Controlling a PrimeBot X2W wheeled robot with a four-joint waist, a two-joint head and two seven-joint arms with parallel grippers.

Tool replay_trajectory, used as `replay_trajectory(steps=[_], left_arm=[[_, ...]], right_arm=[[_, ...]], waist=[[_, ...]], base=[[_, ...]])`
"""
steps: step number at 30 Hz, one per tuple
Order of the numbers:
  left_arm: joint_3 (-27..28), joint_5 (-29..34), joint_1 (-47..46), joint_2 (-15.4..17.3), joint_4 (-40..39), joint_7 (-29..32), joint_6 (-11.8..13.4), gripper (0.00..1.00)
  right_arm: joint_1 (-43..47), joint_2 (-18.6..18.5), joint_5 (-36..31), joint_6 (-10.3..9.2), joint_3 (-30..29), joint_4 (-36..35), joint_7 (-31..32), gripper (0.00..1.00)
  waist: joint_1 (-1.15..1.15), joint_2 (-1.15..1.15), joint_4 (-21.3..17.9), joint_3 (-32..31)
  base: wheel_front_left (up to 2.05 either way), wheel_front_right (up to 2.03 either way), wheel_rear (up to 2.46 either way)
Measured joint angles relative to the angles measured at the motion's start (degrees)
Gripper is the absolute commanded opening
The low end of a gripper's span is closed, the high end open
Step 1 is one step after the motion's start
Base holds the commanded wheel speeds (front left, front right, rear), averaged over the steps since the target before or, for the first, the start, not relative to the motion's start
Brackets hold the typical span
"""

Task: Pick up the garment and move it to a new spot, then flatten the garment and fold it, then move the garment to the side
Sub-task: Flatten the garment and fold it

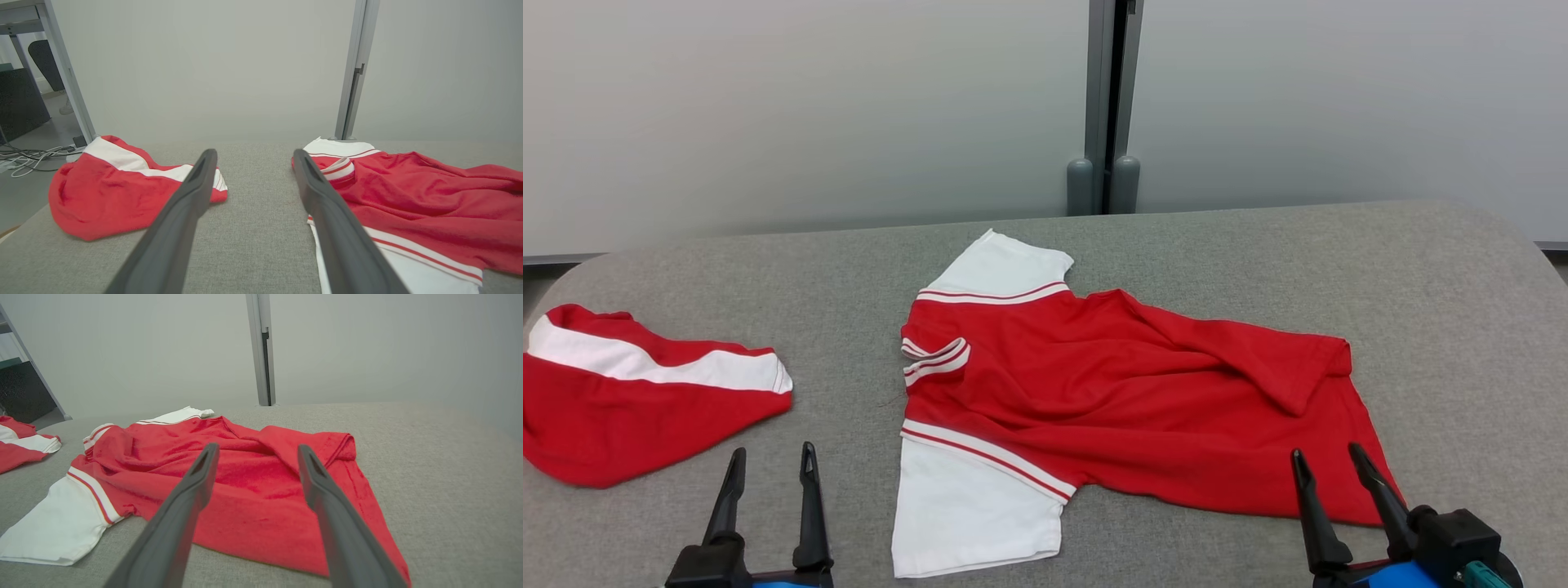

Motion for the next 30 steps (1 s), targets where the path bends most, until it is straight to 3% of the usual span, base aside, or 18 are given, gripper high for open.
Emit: replay_trajectory(steps=[14,30], left_arm=[[-7.5,-2.5,-4.1,0.0,10.4,0.0,-1.4,1.0],[-11.5,-6.2,-5.7,0.0,22.5,0.0,-1.0,1.0]], right_arm=[[-8.2,-4.7,1.2,0.0,-5.7,17.8,0.0,1.0],[-13.1,-3.6,4.9,0.0,-6.6,28.5,0.0,1.0]], waist=[[0.01,0.02,-1.7,4.0],[0.01,0.01,-2.0,7.9]], base=[[0.0,0.0,0.0],[0.0,0.0,0.0]])
